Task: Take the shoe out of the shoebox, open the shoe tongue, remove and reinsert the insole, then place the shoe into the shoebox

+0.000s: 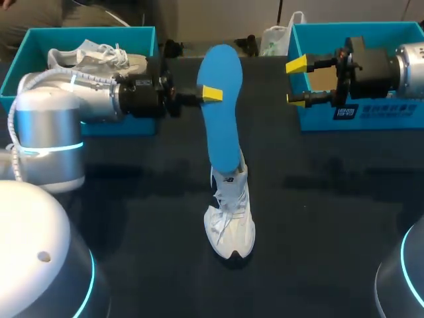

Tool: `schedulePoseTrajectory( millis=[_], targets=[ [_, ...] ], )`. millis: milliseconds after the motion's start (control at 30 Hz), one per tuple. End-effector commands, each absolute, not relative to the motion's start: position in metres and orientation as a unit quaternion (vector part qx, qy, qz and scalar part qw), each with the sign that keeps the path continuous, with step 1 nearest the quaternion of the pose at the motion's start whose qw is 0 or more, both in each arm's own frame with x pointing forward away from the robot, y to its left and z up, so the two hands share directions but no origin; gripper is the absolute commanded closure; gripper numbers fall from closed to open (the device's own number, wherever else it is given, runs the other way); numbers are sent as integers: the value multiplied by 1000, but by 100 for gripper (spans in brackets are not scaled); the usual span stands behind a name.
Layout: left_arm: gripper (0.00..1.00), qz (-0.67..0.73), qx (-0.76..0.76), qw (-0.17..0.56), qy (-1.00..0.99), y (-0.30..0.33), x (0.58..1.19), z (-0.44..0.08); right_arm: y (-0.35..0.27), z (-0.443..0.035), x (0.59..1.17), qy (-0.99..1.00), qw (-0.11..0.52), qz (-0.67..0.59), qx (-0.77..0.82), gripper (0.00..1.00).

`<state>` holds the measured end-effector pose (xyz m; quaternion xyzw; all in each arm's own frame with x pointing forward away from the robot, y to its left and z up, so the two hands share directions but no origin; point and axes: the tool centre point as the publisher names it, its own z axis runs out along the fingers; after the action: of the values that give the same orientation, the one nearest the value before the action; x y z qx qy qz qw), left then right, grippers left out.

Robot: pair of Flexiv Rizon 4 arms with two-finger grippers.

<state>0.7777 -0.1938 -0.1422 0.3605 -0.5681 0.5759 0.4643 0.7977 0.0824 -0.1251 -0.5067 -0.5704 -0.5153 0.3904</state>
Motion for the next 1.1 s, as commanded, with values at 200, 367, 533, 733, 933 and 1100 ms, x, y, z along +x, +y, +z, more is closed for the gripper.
schedulePoseTrajectory(
  millis=[200,367,533,733,933,1100],
  targets=[
    [100,575,370,494,-538,-207,789,-156,85,-126,797,-575,381,-517,-507,0],
    [100,570,382,500,-529,-213,796,-157,90,-124,795,-596,357,-508,-509,0],
    [100,553,409,515,-511,-217,801,-155,94,-118,794,-615,326,-480,-534,0],
    [100,553,411,513,-512,-218,801,-152,101,-108,791,-634,289,-439,-567,0],
    [100,553,411,513,-512,-218,801,-152,109,-96,788,-646,257,-383,-608,0],
    [100,553,411,513,-512,-218,801,-152,112,-85,786,-664,220,-345,-626,0]
  ],
)
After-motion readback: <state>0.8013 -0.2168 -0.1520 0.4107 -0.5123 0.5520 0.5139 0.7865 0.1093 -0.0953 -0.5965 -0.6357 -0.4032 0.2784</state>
